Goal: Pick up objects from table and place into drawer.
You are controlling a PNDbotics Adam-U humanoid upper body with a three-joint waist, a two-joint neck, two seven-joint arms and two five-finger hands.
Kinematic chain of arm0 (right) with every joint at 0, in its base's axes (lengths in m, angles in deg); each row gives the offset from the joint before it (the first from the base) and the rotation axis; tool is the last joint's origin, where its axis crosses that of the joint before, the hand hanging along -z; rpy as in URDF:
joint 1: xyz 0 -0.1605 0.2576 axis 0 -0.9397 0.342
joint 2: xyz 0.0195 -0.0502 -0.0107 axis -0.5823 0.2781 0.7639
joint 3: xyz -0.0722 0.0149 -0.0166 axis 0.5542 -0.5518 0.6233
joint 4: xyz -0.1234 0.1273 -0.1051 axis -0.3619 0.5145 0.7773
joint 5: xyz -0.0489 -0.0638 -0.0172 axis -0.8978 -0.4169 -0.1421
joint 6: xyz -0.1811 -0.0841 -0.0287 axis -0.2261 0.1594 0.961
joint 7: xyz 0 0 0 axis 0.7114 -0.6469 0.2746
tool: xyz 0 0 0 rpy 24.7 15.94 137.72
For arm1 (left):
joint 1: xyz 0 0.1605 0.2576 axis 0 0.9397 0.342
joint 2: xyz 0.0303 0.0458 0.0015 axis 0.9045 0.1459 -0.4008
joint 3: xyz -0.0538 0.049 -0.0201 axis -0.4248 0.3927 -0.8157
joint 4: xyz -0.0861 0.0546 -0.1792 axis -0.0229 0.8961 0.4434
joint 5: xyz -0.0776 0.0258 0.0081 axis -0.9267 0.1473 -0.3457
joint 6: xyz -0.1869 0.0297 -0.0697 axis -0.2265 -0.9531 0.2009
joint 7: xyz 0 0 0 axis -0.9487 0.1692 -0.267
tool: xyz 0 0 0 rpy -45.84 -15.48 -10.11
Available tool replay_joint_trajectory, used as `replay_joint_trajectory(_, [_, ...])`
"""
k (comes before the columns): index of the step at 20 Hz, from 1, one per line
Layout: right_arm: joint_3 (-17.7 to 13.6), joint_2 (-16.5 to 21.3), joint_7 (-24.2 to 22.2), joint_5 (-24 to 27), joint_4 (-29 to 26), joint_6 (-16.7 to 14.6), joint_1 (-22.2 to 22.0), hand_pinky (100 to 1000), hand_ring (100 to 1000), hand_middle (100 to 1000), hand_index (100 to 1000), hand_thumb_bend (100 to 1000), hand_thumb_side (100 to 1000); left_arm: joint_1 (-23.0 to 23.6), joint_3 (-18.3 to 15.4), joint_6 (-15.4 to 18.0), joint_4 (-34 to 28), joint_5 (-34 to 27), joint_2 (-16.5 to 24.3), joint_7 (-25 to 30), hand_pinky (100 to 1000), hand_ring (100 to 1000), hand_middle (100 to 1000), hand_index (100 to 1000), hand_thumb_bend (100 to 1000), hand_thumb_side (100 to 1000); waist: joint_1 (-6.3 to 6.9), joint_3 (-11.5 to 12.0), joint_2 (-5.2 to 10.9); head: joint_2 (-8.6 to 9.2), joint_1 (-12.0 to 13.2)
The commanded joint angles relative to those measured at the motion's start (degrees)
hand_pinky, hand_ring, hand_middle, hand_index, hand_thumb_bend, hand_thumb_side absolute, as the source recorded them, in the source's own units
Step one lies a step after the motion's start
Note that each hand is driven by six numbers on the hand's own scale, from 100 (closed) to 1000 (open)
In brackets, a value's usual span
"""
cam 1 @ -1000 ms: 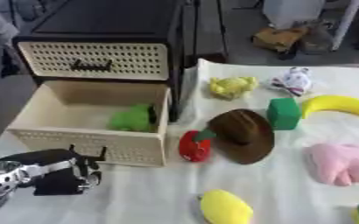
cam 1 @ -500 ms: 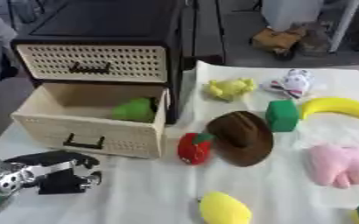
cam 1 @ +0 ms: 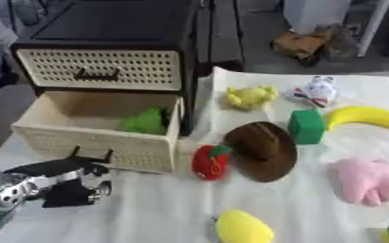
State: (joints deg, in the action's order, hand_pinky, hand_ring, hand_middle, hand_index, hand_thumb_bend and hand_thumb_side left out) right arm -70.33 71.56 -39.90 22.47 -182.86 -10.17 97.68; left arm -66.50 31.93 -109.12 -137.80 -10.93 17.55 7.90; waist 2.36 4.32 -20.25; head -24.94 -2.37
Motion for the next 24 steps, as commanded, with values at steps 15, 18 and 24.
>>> replay_joint_trajectory(15, [-0.56,0.55,-0.48,0.38,-0.88,-0.21,1.09,348,566,504,705,107,852,-5.21,-2.24,2.50,6.18,4.66,-2.73,-4.54,460,691,892,1000,100,1000,0.00,-0.64,0.02,2.27,0.29])
replay_joint_trajectory(18, [-0.62,0.58,-0.40,0.36,-0.88,-0.21,1.11,347,565,503,703,108,849,-5.64,-2.57,3.11,7.01,5.89,-3.04,-5.30,460,692,898,1000,100,1000,0.00,-0.76,-0.16,2.42,0.28])
replay_joint_trajectory(24, [-0.66,0.50,-0.31,0.39,-0.88,-0.14,1.11,347,565,502,707,114,853,-6.41,-2.86,4.41,7.88,7.50,-3.53,-6.68,461,692,916,1000,100,1000,0.04,-0.94,-0.33,2.74,0.14])
